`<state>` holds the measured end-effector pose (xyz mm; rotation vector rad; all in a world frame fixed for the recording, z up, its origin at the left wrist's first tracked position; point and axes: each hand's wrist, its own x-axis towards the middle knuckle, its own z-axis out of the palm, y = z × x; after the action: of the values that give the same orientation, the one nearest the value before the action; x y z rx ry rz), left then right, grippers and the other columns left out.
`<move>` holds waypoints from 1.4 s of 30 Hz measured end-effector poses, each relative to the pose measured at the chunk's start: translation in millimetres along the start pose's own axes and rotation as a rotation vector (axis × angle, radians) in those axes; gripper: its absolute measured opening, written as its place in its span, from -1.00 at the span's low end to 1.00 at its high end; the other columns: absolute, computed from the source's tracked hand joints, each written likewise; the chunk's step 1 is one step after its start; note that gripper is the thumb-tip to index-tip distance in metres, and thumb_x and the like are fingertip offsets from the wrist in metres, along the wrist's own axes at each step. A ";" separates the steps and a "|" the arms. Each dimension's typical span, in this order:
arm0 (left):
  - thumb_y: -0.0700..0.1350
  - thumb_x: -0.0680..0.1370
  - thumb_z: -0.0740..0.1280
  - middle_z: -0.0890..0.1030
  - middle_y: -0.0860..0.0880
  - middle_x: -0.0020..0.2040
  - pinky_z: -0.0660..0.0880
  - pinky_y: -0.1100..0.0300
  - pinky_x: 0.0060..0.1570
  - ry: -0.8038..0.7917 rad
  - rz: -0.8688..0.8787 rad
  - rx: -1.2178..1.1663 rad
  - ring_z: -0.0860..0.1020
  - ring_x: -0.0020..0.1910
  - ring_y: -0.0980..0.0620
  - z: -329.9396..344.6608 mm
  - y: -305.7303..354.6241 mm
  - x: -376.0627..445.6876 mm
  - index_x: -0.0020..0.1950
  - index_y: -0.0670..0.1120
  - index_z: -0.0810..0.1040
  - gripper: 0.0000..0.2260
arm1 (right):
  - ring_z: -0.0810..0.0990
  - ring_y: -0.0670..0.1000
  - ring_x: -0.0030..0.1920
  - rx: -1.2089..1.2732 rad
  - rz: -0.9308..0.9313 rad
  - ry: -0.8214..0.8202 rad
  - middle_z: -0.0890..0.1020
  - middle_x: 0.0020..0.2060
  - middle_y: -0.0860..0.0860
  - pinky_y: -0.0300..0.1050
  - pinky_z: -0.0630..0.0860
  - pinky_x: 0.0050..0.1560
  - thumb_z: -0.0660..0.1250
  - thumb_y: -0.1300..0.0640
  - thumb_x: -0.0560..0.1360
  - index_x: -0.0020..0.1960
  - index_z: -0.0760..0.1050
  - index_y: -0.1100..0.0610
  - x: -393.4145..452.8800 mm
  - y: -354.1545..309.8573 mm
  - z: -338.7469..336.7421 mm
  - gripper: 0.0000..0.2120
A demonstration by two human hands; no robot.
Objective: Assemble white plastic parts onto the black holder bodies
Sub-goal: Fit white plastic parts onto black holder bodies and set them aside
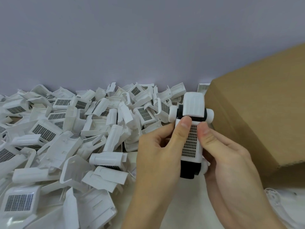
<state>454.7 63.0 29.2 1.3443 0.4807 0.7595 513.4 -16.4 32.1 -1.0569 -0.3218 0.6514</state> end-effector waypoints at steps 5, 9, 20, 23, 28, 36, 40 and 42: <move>0.02 0.46 0.51 0.75 -0.02 -0.16 0.63 0.25 -0.17 -0.046 -0.018 -0.011 0.72 -0.16 0.07 -0.5 -4.1 -0.6 -0.01 0.00 0.76 -0.83 | 0.75 0.02 -0.10 -0.007 -0.011 0.079 0.76 -0.12 0.10 -0.26 0.61 -0.24 0.35 -0.14 0.41 -0.06 0.75 0.08 0.9 1.5 0.0 -0.65; -0.04 0.51 0.40 0.75 0.02 -0.21 0.57 0.34 -0.26 0.102 0.035 -0.010 0.70 -0.24 0.15 -1.5 -4.9 1.4 -0.06 -0.01 0.76 -0.85 | 0.74 -0.02 -0.05 -0.136 -0.066 0.014 0.76 -0.12 0.04 -0.22 0.61 -0.11 0.33 -0.15 0.40 -0.03 0.75 0.02 1.3 4.5 2.1 -0.65; -0.13 0.55 0.38 0.75 0.02 -0.16 0.55 0.39 -0.20 0.094 0.077 0.020 0.72 -0.16 0.14 -8.2 -7.0 4.8 -0.03 -0.08 0.75 -0.86 | 0.71 -0.23 -0.20 -0.333 -0.230 0.028 0.74 -0.27 -0.15 -0.48 0.50 -0.29 0.38 0.04 0.46 -0.19 0.70 -0.08 0.2 6.7 4.1 -0.87; -0.04 0.46 0.39 0.76 -0.01 -0.07 0.58 0.34 -0.09 0.007 0.049 -0.064 0.72 -0.04 0.08 -10.6 -6.7 5.5 0.06 -0.08 0.74 -0.75 | 0.70 -0.24 -0.21 -0.297 -0.258 0.084 0.74 -0.26 -0.16 -0.48 0.50 -0.30 0.36 -0.04 0.41 -0.17 0.71 -0.09 0.8 8.1 4.7 -0.85; -0.27 0.59 0.34 0.75 0.05 -0.02 0.56 0.40 -0.11 -0.044 0.055 -0.025 0.71 0.00 0.14 -8.8 -4.8 3.6 0.08 0.03 0.69 -0.76 | 0.71 -0.23 -0.09 -0.306 -0.294 0.084 0.75 -0.16 -0.18 -0.46 0.53 -0.17 0.34 0.01 0.48 0.03 0.69 -0.04 4.4 9.5 -2.4 -0.81; -0.27 0.59 0.35 0.75 0.14 -0.09 0.55 0.43 -0.05 0.043 0.064 0.056 0.70 -0.04 0.21 -8.5 -2.7 3.2 -0.05 0.12 0.70 -0.72 | 0.69 -0.28 -0.21 -0.394 -0.334 0.049 0.72 -0.27 -0.24 -0.52 0.50 -0.26 0.40 0.31 0.50 -0.09 0.66 -0.12 3.6 8.3 -5.2 -0.69; -0.24 0.54 0.41 0.75 0.09 -0.09 0.56 0.41 -0.08 0.038 0.044 0.001 0.71 -0.04 0.17 -7.1 -3.1 3.0 -0.09 0.10 0.73 -0.77 | 0.69 -0.29 -0.22 -0.446 -0.371 0.066 0.71 -0.28 -0.26 -0.52 0.50 -0.27 0.40 0.28 0.51 -0.08 0.66 -0.13 3.9 8.0 -5.6 -0.71; -0.12 0.41 0.48 0.76 0.02 -0.07 0.60 0.33 -0.03 0.044 0.012 -0.088 0.72 -0.03 0.10 -7.6 -4.3 3.7 -0.06 0.04 0.77 -0.85 | 0.68 -0.31 -0.18 -0.498 -0.384 0.079 0.71 -0.25 -0.29 -0.53 0.49 -0.24 0.37 0.19 0.54 -0.03 0.65 -0.18 4.7 11.5 -5.2 -0.75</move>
<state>452.7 70.7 24.0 1.2513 0.4691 0.8122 516.0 -13.3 19.2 -1.4415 -0.6206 0.1808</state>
